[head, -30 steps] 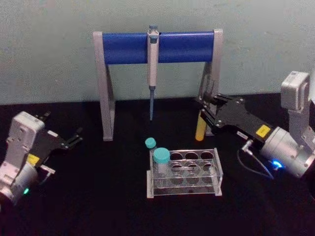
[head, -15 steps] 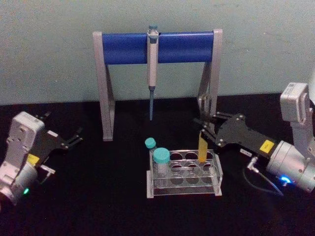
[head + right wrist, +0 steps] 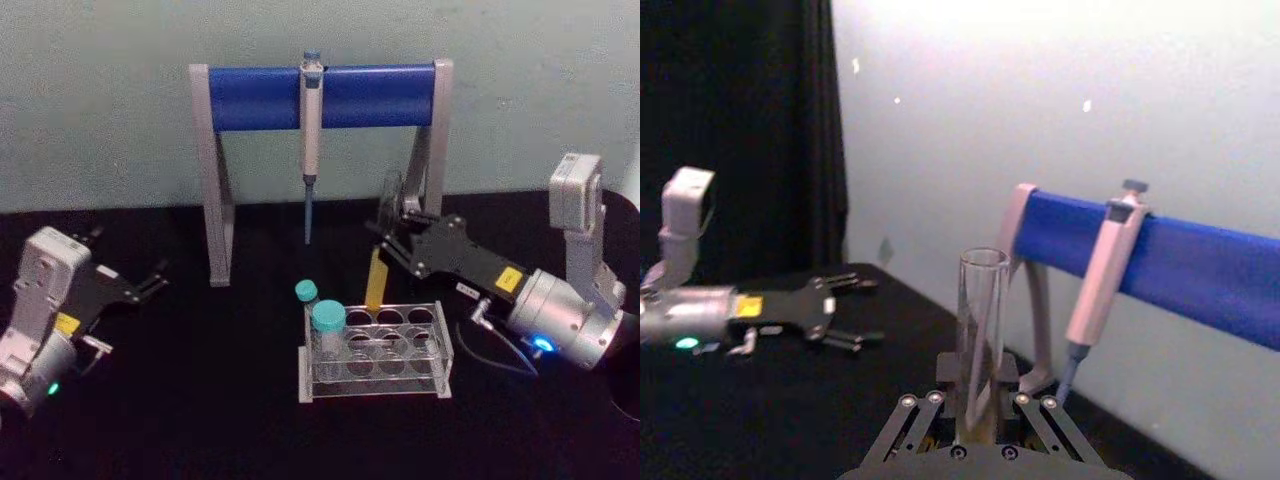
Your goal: Pick up the test tube from the test tube rack, shake it, then place it back into the test tube rack.
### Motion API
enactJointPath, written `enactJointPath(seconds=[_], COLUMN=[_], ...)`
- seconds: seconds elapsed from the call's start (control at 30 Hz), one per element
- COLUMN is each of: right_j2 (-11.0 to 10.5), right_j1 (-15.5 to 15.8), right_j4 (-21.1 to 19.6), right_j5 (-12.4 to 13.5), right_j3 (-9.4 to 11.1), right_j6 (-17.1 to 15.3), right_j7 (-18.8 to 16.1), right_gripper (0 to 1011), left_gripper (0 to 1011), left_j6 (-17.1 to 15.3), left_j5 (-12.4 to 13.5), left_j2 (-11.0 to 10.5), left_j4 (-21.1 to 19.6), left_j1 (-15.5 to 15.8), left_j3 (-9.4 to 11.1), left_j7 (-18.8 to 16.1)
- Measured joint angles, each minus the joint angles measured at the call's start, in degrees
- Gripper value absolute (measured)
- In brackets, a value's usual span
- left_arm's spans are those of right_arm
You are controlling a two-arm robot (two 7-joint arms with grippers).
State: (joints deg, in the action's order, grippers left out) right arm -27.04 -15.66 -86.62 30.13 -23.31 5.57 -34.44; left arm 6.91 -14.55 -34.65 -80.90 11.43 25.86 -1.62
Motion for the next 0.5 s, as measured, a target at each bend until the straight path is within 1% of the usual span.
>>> enactJointPath(seconds=[0.07,0.17,0.2,0.37,0.5], right_j2=[0.8,1.3,1.7,2.2,2.4], right_j1=[-0.7,-1.1,-1.1,-0.7,-0.3], right_j4=[1.2,2.1,2.4,2.5,2.2], right_j5=[-0.2,-0.9,-1.4,-2.6,-3.0], right_j3=[0.0,0.2,0.5,1.7,2.4], right_j6=[1.0,1.8,2.2,2.6,2.6], right_j7=[0.7,1.8,2.7,5.2,5.9], right_gripper=[233,233,233,233,233], left_gripper=[1010,1010,1010,1010,1009], left_j6=[0.0,0.0,0.0,0.0,0.0], left_j5=[0.0,0.0,0.0,0.0,0.0], left_j2=[0.0,0.0,0.0,0.0,0.0], left_j4=[0.0,0.0,0.0,0.0,0.0], left_j1=[0.0,0.0,0.0,0.0,0.0], left_j3=[0.0,0.0,0.0,0.0,0.0], left_j7=[0.0,0.0,0.0,0.0,0.0])
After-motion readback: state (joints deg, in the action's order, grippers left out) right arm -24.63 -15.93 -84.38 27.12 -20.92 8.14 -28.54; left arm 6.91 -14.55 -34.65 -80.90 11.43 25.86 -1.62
